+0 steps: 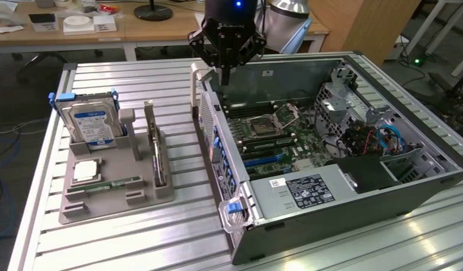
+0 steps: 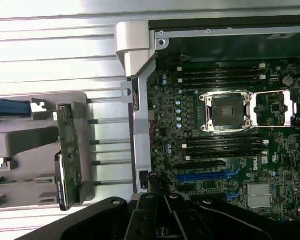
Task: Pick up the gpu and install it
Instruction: 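Reach for the gpu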
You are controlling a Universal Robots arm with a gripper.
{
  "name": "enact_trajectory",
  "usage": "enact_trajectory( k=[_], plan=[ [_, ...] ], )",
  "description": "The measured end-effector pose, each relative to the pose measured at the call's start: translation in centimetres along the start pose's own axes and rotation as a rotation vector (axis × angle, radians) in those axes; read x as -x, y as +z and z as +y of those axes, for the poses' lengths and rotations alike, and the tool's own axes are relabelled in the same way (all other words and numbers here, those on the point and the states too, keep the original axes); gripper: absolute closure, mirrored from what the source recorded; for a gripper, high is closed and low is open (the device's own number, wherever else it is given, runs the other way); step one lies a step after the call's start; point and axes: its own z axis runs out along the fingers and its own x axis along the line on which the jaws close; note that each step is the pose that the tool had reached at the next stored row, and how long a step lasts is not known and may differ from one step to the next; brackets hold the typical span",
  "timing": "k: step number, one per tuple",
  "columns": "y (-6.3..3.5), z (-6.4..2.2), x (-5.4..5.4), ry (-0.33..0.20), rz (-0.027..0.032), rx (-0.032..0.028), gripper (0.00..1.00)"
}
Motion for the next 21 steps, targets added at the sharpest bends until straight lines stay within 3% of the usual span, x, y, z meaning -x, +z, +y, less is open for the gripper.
enact_trajectory(
  k=[21],
  plan=[
    [-0.04, -0.22, -2.5, 0.000, 0.0000, 0.0000, 0.89]
  ],
)
